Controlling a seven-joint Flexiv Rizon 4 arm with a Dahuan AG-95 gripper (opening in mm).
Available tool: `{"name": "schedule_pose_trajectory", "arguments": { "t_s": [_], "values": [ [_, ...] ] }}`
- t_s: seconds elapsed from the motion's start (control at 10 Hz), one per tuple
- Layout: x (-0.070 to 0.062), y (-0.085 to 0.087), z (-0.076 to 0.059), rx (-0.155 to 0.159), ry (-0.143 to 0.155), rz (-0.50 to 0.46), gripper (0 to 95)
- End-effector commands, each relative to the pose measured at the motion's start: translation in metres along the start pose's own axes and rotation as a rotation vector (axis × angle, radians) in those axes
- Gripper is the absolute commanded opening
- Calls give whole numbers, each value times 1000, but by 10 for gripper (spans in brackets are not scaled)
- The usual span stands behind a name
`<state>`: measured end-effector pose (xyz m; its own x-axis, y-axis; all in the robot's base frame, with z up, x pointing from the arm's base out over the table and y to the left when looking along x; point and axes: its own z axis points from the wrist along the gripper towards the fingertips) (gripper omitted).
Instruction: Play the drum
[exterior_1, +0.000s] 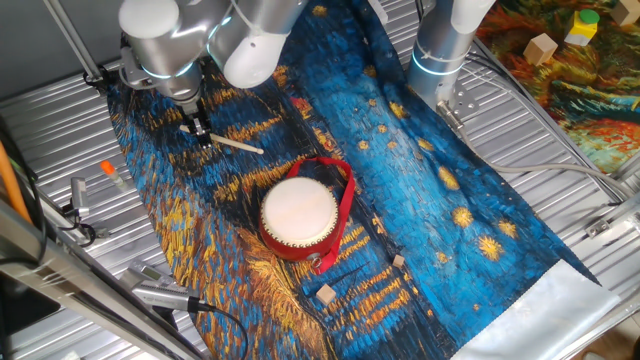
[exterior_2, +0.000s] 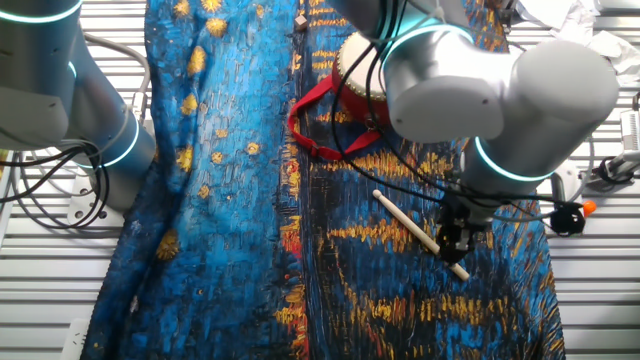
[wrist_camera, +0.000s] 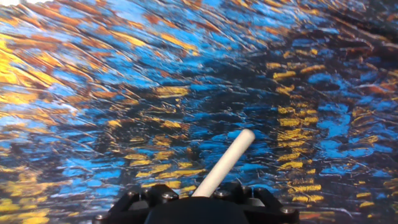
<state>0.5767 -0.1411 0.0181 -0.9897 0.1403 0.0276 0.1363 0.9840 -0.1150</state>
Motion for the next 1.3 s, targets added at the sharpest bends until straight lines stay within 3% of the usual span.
{"name": "schedule_pose_trajectory", "arguments": {
  "t_s": [0.1,0.2,0.3,1.3],
  "values": [
    [-1,0,5,-1,-3,18,190],
    [-1,0,5,-2,-3,26,190],
    [-1,0,6,-3,-3,28,0],
    [-1,0,6,-2,-1,35,0]
  ]
}}
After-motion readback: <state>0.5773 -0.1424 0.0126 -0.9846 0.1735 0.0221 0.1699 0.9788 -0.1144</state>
